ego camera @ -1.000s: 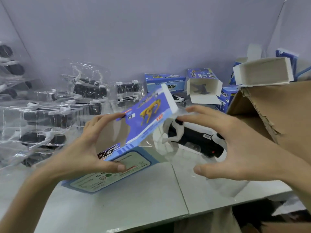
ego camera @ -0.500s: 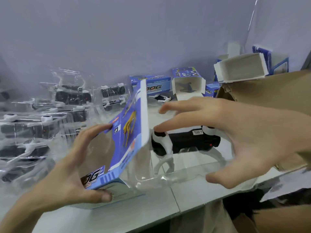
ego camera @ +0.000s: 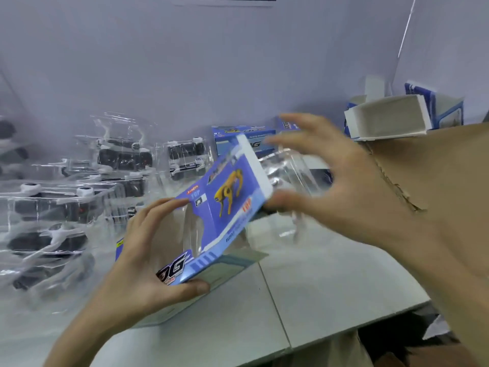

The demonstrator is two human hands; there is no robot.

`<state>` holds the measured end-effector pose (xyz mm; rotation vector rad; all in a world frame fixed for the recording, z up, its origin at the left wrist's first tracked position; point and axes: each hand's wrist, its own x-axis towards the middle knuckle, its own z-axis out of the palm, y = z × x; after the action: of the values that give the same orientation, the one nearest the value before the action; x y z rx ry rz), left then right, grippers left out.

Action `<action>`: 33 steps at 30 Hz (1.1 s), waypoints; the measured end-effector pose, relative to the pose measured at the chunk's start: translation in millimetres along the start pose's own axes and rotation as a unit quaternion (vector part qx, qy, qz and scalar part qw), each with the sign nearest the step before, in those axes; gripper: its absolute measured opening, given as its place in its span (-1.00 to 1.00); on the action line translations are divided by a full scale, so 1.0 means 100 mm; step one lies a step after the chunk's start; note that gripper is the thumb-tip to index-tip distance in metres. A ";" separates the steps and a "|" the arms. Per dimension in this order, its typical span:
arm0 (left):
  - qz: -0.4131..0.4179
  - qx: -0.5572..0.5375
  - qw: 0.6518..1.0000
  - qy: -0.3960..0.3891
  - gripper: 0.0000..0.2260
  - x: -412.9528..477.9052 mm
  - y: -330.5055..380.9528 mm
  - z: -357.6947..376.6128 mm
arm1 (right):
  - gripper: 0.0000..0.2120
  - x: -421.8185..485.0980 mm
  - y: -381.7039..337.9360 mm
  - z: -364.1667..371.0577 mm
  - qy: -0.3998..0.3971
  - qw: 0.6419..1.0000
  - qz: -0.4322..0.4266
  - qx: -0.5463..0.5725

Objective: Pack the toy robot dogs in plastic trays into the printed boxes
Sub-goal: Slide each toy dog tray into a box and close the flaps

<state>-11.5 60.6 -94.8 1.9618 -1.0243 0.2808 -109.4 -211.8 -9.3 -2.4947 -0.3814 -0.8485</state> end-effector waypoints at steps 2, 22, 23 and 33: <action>-0.024 -0.027 0.998 0.043 -0.07 0.00 0.01 0.05 | -0.60 0.01 0.05 0.00 0.048 0.966 0.078 0.240; -0.151 -0.442 0.883 -0.045 -0.15 -0.02 -0.08 0.51 | -0.57 0.45 -0.11 0.31 -0.263 0.962 0.015 0.069; -0.160 -0.434 0.885 -0.062 -0.21 -0.02 -0.11 0.48 | -0.61 0.43 -0.10 0.34 -0.248 0.967 0.005 0.065; -0.036 -0.153 0.958 0.242 -0.60 -0.04 -0.09 0.37 | -0.36 0.10 -0.28 0.66 -0.185 0.962 -0.037 -0.196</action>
<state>-14.6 36.2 -124.1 1.5402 -0.6315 0.5014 -80.1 -152.5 -39.1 -3.0361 -0.4697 -0.5160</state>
